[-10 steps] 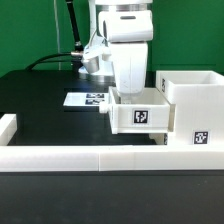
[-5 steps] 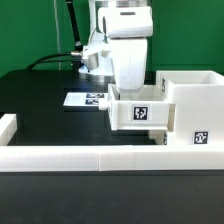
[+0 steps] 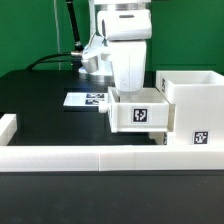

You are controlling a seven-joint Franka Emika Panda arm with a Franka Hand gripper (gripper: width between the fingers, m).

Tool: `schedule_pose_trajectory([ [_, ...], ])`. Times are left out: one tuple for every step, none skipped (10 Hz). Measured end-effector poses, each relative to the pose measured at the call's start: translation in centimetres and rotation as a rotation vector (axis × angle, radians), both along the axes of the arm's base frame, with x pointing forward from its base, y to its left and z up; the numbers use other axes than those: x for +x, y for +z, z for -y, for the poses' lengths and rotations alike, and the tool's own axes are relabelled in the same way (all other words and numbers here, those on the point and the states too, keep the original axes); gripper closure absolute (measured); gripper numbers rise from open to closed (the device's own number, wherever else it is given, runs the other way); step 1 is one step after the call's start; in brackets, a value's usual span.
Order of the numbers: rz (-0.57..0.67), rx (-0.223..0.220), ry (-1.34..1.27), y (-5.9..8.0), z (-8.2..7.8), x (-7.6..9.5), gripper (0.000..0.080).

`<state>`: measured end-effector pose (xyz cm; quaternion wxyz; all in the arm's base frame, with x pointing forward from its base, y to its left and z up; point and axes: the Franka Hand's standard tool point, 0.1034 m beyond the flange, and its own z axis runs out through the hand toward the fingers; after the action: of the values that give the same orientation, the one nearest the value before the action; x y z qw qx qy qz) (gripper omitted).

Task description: Assemble drawer

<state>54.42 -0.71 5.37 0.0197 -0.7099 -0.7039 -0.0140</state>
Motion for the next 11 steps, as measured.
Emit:
schedule_pose_trajectory([
  [-0.004, 0.001, 0.000, -0.24, -0.04, -0.12, 0.0758],
  [-0.004, 0.001, 0.000, -0.24, -0.07, -0.11, 0.0758],
  [-0.004, 0.001, -0.002, -0.24, -0.08, -0.12, 0.0758],
  [-0.005, 0.001, -0.006, -0.22, -0.11, -0.10, 0.0758],
  [-0.004, 0.001, -0.007, -0.16, -0.11, -0.07, 0.0758],
  [-0.002, 0.000, -0.007, -0.02, -0.10, -0.01, 0.0758],
  [-0.001, -0.001, -0.006, 0.19, -0.10, 0.05, 0.0758],
  [0.002, -0.001, -0.006, 0.36, -0.14, 0.12, 0.0758],
  [0.003, -0.001, -0.007, 0.35, -0.18, 0.14, 0.0758],
  [0.005, 0.001, -0.018, 0.12, -0.11, 0.14, 0.0758],
  [0.004, 0.001, -0.018, 0.09, -0.07, 0.15, 0.0758],
])
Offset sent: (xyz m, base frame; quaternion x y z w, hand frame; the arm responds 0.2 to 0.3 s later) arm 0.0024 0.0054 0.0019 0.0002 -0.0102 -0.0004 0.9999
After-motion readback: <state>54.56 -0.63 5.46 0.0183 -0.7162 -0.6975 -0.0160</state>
